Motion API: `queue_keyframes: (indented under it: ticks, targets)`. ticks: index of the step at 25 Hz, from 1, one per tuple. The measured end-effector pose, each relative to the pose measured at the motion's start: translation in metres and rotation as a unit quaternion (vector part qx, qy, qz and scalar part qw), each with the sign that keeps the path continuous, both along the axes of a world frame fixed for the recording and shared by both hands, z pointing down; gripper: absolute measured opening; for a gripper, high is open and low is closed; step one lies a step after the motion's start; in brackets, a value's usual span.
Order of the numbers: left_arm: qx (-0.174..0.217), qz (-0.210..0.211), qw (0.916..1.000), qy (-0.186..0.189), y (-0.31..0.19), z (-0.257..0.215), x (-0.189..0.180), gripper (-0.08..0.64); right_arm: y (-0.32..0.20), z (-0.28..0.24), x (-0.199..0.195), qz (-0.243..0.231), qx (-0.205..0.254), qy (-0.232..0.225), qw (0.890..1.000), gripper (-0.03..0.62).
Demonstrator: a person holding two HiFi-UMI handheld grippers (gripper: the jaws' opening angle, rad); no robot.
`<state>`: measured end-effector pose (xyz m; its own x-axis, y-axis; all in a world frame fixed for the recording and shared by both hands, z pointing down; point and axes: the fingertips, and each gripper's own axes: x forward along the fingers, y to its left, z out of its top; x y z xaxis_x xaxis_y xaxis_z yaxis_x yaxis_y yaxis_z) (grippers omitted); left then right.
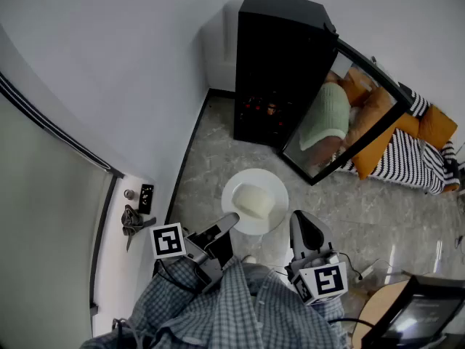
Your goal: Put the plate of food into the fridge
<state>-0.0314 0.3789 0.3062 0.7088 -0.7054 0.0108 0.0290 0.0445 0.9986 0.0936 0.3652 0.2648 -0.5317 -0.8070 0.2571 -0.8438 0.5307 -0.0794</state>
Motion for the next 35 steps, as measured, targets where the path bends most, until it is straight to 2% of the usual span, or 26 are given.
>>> queue_keyframes:
  ticks: [6, 10, 13, 17, 20, 22, 23, 26, 27, 28, 29, 31, 35]
  targets:
    - [0.001, 0.001, 1.0, 0.002, 0.0, 0.002, -0.001, 0.025, -0.001, -0.004, -0.006, -0.004, 0.01, -0.02, 1.0, 0.008]
    - [0.001, 0.001, 1.0, 0.002, 0.0, 0.001, -0.002, 0.025, 0.0, -0.001, -0.002, -0.001, 0.007, 0.0, 1.0, 0.008]
    - [0.001, 0.001, 1.0, 0.004, 0.0, 0.002, -0.003, 0.025, 0.002, 0.002, -0.003, -0.002, 0.004, -0.019, 1.0, 0.008]
    - [0.001, 0.003, 1.0, 0.006, 0.002, 0.003, -0.007, 0.025, 0.003, 0.011, -0.004, 0.006, -0.045, -0.06, 0.997, 0.009]
    - [0.001, 0.004, 1.0, 0.007, 0.002, 0.003, -0.01, 0.025, 0.004, 0.02, -0.007, 0.014, -0.097, -0.112, 0.989, 0.009]
    - [0.001, 0.005, 1.0, 0.008, 0.002, 0.004, -0.012, 0.025, 0.004, 0.027, -0.007, 0.034, -0.147, -0.177, 0.973, 0.009]
    - [0.001, 0.006, 1.0, 0.008, 0.002, 0.004, -0.013, 0.025, 0.004, 0.029, -0.007, 0.045, -0.175, -0.224, 0.958, 0.008]
    - [0.002, 0.009, 0.9999, 0.009, 0.002, 0.004, -0.016, 0.025, 0.002, 0.029, -0.005, 0.064, -0.232, -0.364, 0.9, 0.009]
    - [0.002, 0.01, 0.9999, 0.01, 0.002, 0.004, -0.017, 0.025, 0.003, 0.03, -0.004, 0.066, -0.24, -0.396, 0.884, 0.011]
    - [0.003, 0.011, 0.9999, 0.011, 0.003, 0.006, -0.019, 0.025, 0.005, 0.031, -0.006, 0.064, -0.246, -0.417, 0.872, 0.033]
    - [0.003, 0.013, 0.9998, 0.012, 0.005, 0.008, -0.023, 0.025, 0.008, 0.033, -0.011, 0.059, -0.25, -0.429, 0.866, 0.071]
    - [0.003, 0.018, 0.9997, 0.014, 0.01, 0.014, -0.029, 0.025, 0.016, 0.037, -0.025, 0.044, -0.258, -0.433, 0.862, 0.101]
    - [0.003, 0.029, 0.9995, 0.01, 0.004, 0.009, -0.02, 0.025, 0.013, 0.04, -0.033, 0.035, -0.281, -0.42, 0.862, 0.104]
